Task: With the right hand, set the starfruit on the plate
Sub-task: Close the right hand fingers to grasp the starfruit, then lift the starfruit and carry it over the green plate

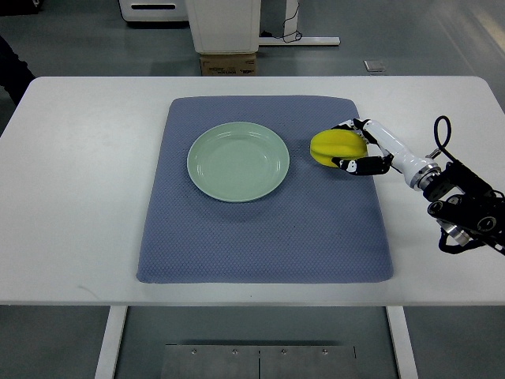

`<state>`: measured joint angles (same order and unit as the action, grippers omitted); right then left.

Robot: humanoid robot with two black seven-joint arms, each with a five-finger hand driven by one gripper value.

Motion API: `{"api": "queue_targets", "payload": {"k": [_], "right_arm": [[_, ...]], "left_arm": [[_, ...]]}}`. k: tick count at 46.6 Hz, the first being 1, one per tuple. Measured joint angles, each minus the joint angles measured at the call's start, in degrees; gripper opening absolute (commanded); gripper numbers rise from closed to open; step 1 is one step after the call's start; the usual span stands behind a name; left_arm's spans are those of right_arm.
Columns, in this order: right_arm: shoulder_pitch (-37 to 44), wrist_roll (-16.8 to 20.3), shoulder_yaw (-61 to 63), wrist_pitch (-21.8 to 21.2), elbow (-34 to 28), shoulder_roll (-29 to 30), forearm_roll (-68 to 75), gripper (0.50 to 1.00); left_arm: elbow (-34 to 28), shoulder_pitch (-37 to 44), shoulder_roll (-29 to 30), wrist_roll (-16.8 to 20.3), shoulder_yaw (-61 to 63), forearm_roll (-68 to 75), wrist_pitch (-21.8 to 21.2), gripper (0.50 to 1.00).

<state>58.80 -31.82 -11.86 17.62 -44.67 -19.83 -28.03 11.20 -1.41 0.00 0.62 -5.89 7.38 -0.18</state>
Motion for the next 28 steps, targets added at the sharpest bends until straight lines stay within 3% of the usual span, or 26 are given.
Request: {"api": "queue_targets", "payload": {"k": [13,28], "right_arm": [[1.50,-0.73,1.62,-0.89,-0.49,-2.02,0.48,0.500],[5.22,-0.46,5.19,-5.69,-0.82,-1.04,0.61,0.500]], "left_arm": [[0.01,0.00,0.00,0.00,-0.07,0.00,0.00,1.000],[0.03,0.00,0.00,0.00,-0.01,0.00,0.02,1.000]]}}
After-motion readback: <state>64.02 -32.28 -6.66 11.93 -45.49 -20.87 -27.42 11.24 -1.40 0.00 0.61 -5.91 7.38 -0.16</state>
